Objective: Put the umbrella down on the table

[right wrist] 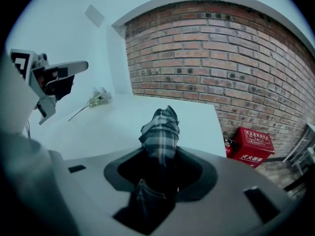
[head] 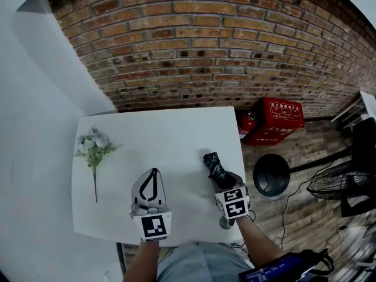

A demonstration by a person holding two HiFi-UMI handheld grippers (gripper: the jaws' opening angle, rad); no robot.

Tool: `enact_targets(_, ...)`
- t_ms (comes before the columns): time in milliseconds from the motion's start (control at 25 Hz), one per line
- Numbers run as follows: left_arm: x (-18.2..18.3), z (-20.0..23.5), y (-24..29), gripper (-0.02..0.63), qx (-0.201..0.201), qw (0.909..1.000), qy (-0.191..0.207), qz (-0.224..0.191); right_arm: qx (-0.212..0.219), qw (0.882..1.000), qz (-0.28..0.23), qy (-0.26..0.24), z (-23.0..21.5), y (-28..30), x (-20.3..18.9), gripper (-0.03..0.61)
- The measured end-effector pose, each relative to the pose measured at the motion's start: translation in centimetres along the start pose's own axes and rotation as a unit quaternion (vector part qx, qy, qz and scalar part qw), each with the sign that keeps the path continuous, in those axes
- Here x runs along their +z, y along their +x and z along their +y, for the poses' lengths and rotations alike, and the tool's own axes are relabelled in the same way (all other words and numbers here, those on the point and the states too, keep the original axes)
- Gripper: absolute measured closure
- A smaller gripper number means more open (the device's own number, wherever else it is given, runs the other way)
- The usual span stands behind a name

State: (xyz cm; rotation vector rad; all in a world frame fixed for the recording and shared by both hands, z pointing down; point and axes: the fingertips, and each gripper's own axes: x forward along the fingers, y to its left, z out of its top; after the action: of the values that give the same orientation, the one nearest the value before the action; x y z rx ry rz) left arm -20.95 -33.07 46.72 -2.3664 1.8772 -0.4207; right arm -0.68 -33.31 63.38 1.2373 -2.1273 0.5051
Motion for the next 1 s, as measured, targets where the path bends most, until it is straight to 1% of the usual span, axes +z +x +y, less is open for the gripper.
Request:
enact_targets(520,0.0,0.4,-0.4,0.604,0.007,1.0000,0.004,0.002,0.005,0.999,0.031,0.003,-0.3,1.0,-0.7,0.394)
enact_targets(640,-0.1,0.5,-0.4,0.606,0.007,1.0000,0.005,0.004,0.013,0.999,0.045,0.008,-0.3,1.5,-1.0,0.371)
enact_targets(800,0.0,0.3,-0.4,0.606,0.005,1.0000,0.004,0.003,0.013,0.998,0.058,0.007,-0.5,1.7,-1.1,0.318)
enact_targets(880,0.2,0.3,-0.5,0.604,0.004,1.0000,0.004,0.002,0.013,0.998,0.056,0.011,-0.5,1.5,-0.9,0.296)
enact_targets(1000,0.6,0.4,-0.7,0.604,0.006,1.0000,0.002,-0.001,0.021,0.998,0.042,0.031,-0.3,1.0,-0.3,0.272)
